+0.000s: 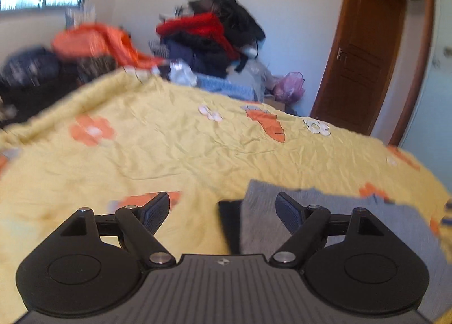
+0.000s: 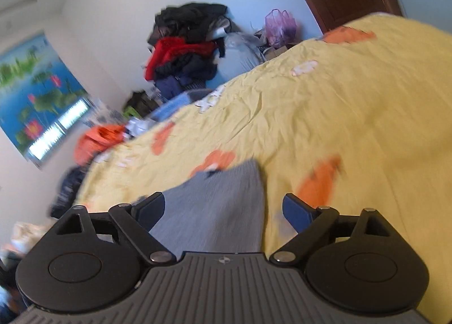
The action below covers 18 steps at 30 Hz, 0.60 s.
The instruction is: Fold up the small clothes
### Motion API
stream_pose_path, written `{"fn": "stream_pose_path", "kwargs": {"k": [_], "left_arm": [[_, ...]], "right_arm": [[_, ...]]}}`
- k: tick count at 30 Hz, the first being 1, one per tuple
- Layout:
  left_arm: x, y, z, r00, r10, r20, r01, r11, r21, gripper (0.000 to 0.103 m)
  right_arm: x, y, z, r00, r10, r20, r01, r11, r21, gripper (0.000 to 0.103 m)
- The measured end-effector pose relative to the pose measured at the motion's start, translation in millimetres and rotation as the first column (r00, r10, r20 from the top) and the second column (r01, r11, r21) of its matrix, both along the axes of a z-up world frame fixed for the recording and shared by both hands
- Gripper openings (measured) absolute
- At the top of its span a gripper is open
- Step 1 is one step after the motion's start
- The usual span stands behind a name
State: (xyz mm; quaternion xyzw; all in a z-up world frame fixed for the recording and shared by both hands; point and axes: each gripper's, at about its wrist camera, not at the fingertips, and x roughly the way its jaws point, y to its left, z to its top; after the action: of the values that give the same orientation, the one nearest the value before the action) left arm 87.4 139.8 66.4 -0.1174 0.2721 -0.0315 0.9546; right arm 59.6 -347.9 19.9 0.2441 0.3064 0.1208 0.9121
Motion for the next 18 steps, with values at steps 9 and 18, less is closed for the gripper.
{"fn": "stream_pose_path", "kwargs": {"k": [9, 18], "left_arm": [[109, -53, -42, 0.971, -0.134, -0.199, 0.155, 0.984, 0.092, 0.068], [95, -56, -37, 0.986, -0.131, -0.103, 0.15, 0.967, 0.205, 0.004]], "right_arm": [[71, 36, -24, 0.995, 0.066, -0.077, -0.074, 0.99, -0.118, 0.057], [73, 35, -13, 0.997, 0.073, 0.026, -0.068, 0.986, -0.154, 0.014]]}}
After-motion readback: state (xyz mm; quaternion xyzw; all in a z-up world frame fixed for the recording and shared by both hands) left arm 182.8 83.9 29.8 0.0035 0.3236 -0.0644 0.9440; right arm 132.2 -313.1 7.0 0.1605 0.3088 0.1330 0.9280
